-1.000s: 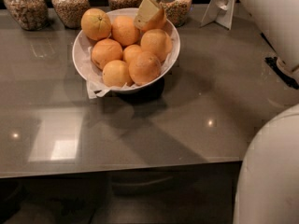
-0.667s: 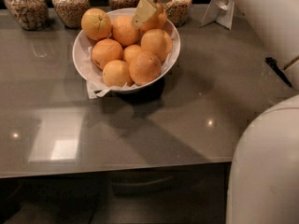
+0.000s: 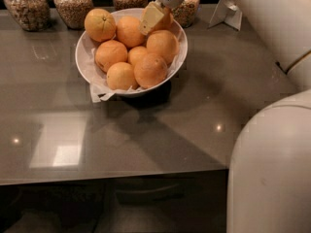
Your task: Pick orange from white bowl
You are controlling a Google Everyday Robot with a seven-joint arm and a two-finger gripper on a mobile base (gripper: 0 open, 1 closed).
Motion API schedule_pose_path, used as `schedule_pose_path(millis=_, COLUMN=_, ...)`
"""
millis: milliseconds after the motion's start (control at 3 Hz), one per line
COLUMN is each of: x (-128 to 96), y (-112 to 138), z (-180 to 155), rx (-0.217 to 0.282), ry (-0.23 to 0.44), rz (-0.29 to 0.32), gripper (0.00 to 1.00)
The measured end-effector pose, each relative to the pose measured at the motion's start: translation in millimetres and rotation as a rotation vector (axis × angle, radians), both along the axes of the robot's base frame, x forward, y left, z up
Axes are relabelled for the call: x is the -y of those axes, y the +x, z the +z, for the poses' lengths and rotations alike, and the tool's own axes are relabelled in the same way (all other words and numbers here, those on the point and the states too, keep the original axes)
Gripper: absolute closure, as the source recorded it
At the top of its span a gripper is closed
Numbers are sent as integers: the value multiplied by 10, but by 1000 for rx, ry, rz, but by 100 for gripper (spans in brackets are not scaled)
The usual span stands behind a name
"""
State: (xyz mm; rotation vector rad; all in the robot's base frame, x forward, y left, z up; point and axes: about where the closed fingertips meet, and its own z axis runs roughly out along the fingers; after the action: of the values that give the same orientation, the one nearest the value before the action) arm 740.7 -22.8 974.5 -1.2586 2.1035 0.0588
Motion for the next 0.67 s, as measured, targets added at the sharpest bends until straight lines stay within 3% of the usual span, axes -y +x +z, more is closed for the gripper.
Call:
schedule_pose_path(millis=333, x=47, y=23, z=-66, rx=-14, ry=-9, rz=-13, gripper=29)
schedule_pose_path(millis=667, x=48, y=23, z=-66, rx=-14, ry=-9, rz=-13, gripper=48)
